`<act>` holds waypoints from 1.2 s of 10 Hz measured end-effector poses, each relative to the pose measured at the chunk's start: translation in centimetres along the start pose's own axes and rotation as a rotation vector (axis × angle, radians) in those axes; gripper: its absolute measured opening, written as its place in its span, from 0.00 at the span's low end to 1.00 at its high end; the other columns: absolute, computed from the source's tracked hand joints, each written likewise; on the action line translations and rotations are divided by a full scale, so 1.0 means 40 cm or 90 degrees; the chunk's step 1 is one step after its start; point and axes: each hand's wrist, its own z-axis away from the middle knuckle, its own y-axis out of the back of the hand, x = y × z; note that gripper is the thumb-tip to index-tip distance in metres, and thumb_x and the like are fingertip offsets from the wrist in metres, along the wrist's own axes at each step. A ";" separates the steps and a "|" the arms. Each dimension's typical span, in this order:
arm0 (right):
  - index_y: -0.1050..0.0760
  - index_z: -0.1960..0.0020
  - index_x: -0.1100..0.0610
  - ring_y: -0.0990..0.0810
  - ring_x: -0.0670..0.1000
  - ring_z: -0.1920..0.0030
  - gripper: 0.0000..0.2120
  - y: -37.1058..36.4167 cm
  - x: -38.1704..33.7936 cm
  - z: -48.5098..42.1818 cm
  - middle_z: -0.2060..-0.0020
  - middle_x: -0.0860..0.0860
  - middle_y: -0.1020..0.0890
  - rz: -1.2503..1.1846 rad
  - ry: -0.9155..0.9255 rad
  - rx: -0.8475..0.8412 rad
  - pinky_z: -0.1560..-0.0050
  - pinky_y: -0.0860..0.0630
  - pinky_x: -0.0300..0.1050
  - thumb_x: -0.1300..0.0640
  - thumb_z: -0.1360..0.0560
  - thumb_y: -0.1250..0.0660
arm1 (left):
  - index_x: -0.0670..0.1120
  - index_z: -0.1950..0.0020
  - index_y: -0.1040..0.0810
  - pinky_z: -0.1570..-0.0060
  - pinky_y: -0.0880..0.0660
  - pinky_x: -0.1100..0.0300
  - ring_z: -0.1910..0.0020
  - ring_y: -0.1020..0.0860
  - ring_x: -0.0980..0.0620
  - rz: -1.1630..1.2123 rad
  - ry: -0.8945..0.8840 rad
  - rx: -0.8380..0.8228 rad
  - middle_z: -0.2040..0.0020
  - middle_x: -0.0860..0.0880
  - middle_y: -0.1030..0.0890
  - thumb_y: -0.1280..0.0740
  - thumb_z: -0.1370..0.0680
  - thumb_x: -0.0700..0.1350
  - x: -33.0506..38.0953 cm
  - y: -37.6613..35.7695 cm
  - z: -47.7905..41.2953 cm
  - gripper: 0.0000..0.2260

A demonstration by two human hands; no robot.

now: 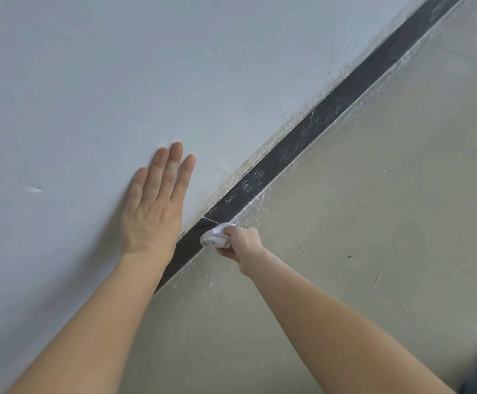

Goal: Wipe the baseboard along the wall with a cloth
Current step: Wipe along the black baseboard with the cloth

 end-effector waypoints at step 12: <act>0.35 0.44 0.60 0.24 0.51 0.63 0.12 0.019 -0.089 -0.064 0.47 0.56 0.28 -0.080 0.071 0.078 0.72 0.22 0.40 0.69 0.25 0.41 | 0.45 0.22 0.62 0.28 0.63 0.52 0.26 0.67 0.45 -0.021 -0.040 0.081 0.24 0.44 0.66 0.35 0.23 0.46 -0.009 -0.034 0.008 0.41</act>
